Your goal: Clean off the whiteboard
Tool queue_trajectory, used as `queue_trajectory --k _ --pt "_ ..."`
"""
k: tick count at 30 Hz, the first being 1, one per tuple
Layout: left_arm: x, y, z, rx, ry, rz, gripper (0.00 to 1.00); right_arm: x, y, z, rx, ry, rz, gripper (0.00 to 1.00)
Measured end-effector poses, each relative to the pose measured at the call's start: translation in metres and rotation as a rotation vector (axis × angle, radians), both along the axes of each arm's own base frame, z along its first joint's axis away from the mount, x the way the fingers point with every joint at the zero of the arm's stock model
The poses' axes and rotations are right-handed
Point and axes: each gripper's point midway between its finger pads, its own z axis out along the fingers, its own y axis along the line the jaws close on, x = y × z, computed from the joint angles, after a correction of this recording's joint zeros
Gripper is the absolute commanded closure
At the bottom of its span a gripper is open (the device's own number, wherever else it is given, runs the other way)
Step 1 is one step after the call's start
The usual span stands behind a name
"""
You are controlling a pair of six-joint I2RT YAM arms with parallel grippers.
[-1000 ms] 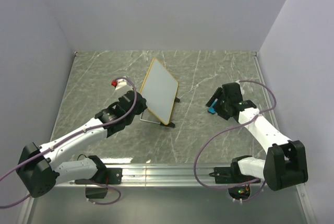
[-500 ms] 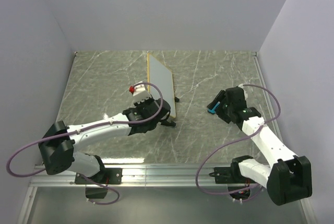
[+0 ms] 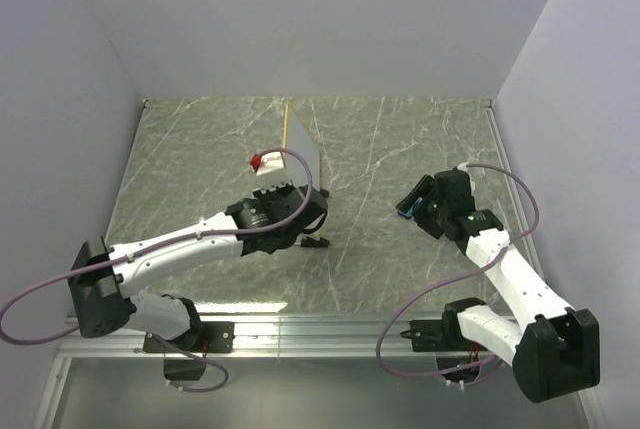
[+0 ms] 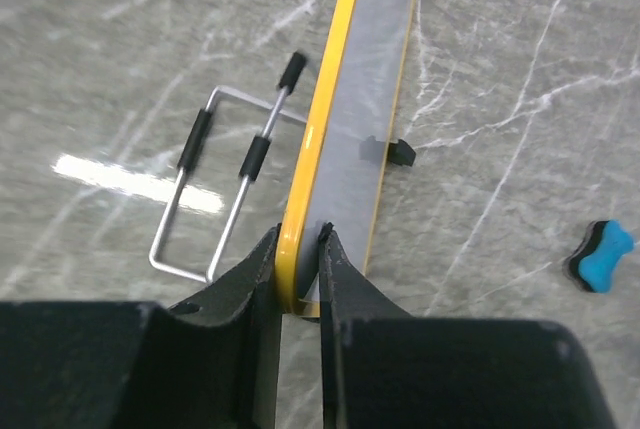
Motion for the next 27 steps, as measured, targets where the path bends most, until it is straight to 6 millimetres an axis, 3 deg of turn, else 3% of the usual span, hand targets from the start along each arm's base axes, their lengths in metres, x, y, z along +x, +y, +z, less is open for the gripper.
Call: queue_trajectory --k 12,21,27 --pt "-0.024 0.037 0.041 0.143 0.051 -0.174 1.0 -0.008 0.005 -0.001 0.035 -0.016 0.012 0.22" --pt "-0.047 0.05 0.038 0.064 0.091 -0.165 1.0 -0.012 0.006 0.0 0.046 -0.033 0.014 0.22" --pt "-0.065 0.038 0.027 0.004 0.129 -0.163 1.0 -0.026 0.01 -0.016 0.044 0.001 0.033 0.22"
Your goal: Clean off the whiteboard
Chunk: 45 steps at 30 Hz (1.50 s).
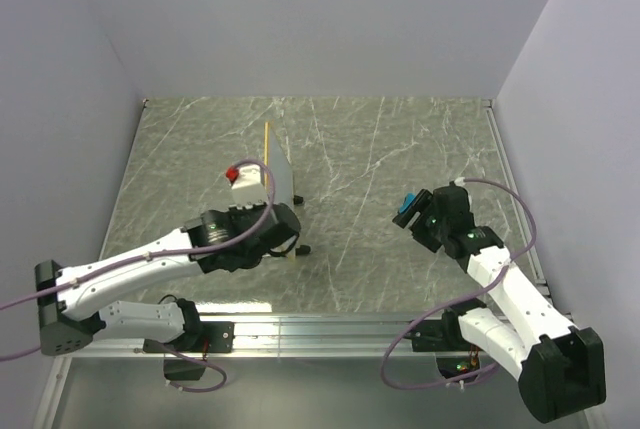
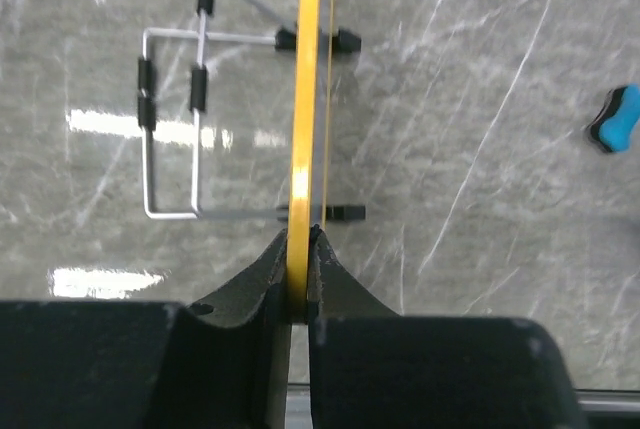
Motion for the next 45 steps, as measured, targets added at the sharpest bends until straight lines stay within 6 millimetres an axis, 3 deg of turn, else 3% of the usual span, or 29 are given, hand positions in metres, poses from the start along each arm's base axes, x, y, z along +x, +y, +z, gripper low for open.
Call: queue_trajectory --k 4,6,11,15,17,24,26,37,39,41,42,45 --pt "-0.014 -0.016 -0.021 0.024 0.035 0.029 1.0 -0.005 0.004 -0.004 0.0 0.005 0.018 0.22" --pt "-0.017 -0.021 -0.02 0.032 0.024 0.052 0.99 -0.007 0.005 -0.005 0.0 0.004 0.023 0.22" --pt "-0.026 -0.018 -0.023 0.019 0.01 0.114 0.77 -0.01 0.008 -0.004 0.002 -0.004 0.039 0.22" --pt "-0.042 0.001 -0.047 0.061 0.084 0.12 0.56 -0.01 0.009 -0.001 0.002 -0.015 0.047 0.22" --pt "-0.047 0.01 -0.052 0.055 0.107 0.123 0.52 -0.01 0.01 -0.001 0.002 -0.017 0.049 0.22" --pt "-0.054 0.021 -0.04 -0.013 0.116 0.133 0.36 -0.011 0.011 -0.001 0.002 -0.016 0.051 0.22" --pt "-0.054 0.022 -0.039 -0.008 0.117 0.134 0.35 -0.011 0.011 -0.001 0.002 -0.016 0.051 0.22" --pt "-0.05 0.017 -0.001 -0.063 0.079 0.097 0.14 -0.01 0.01 0.001 0.003 -0.026 0.05 0.22" --pt "-0.05 0.016 0.009 -0.07 0.07 0.078 0.03 -0.01 0.011 0.001 0.004 -0.029 0.051 0.19" --pt "-0.049 0.014 0.026 -0.083 0.055 0.047 0.01 -0.01 0.012 0.004 0.006 -0.034 0.059 0.1" --pt "-0.048 0.013 0.034 -0.095 0.045 0.036 0.01 -0.01 0.013 0.007 0.01 -0.042 0.069 0.01" --pt "-0.044 0.011 0.072 -0.122 -0.011 -0.019 0.01 -0.006 0.021 0.026 0.029 -0.077 0.117 0.0"
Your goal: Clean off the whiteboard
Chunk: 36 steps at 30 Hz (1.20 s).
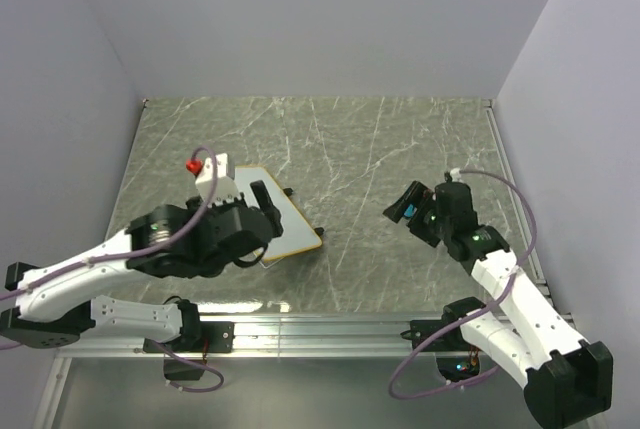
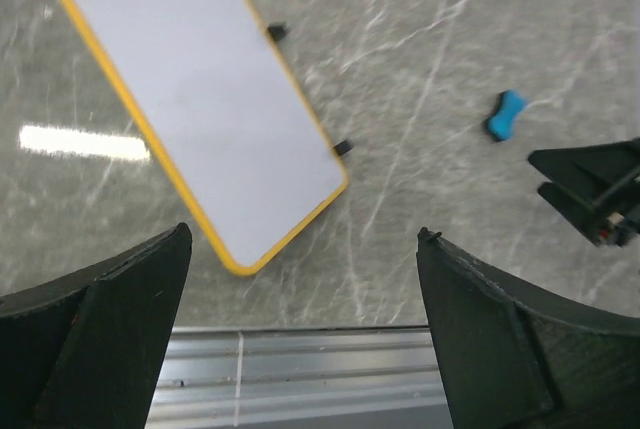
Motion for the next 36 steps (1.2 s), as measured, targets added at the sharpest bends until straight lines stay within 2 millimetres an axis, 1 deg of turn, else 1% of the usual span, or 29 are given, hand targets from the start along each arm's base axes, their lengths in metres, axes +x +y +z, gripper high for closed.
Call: queue_trajectory --k 2,4,6,7,8,10,13,14,15,16,18,21,24,27,30,33,36 --pt "0.006 -0.001 0.025 -0.015 -0.052 -0.03 0.01 0.007 0.007 0.023 0.021 -0.049 0.032 0.0" --pt "0.013 -0.003 0.044 -0.011 -0.099 -0.061 0.01 0.013 0.015 0.055 0.048 -0.116 0.08 0.0" --pt "0.028 -0.005 0.057 0.009 -0.144 -0.076 0.01 0.018 0.025 0.092 0.08 -0.196 0.134 0.0" --pt "0.035 -0.006 0.06 0.021 -0.157 -0.079 0.01 0.018 0.029 0.111 0.097 -0.236 0.165 0.0" --pt "0.047 -0.006 0.061 0.035 -0.161 -0.078 0.01 0.018 0.034 0.13 0.112 -0.277 0.194 0.0" --pt "0.072 -0.008 0.062 0.061 -0.17 -0.073 0.01 0.016 0.039 0.161 0.132 -0.349 0.237 0.0" --pt "0.114 -0.015 0.056 0.11 -0.174 -0.077 0.0 0.007 0.039 0.194 0.139 -0.423 0.272 0.0" --pt "0.129 -0.02 0.052 0.126 -0.165 -0.093 0.01 0.002 0.038 0.202 0.134 -0.44 0.277 0.0" --pt "0.139 -0.023 0.049 0.135 -0.161 -0.106 0.01 -0.002 0.036 0.209 0.131 -0.459 0.28 0.0" --pt "0.153 -0.025 0.046 0.149 -0.155 -0.116 0.01 -0.006 0.034 0.215 0.128 -0.476 0.28 0.0" --pt "0.175 -0.026 0.048 0.157 -0.156 -0.129 0.0 -0.015 0.029 0.22 0.118 -0.5 0.273 0.0" --pt "0.21 -0.022 0.06 0.149 -0.186 -0.13 0.01 -0.029 0.019 0.226 0.102 -0.533 0.244 0.0" --pt "0.233 -0.009 0.073 0.135 -0.222 -0.12 0.01 -0.039 0.01 0.235 0.094 -0.578 0.214 0.0" --pt "0.245 0.006 0.08 0.128 -0.246 -0.104 0.01 -0.044 0.004 0.24 0.085 -0.61 0.191 0.0" --pt "0.253 0.018 0.083 0.13 -0.257 -0.089 0.01 -0.04 0.0 0.237 0.062 -0.589 0.176 0.0" --pt "0.258 0.024 0.084 0.122 -0.262 -0.082 0.02 -0.034 -0.001 0.236 0.034 -0.568 0.172 0.0" --pt "0.265 0.028 0.083 0.117 -0.267 -0.074 0.03 -0.029 -0.001 0.244 0.019 -0.574 0.172 0.0"
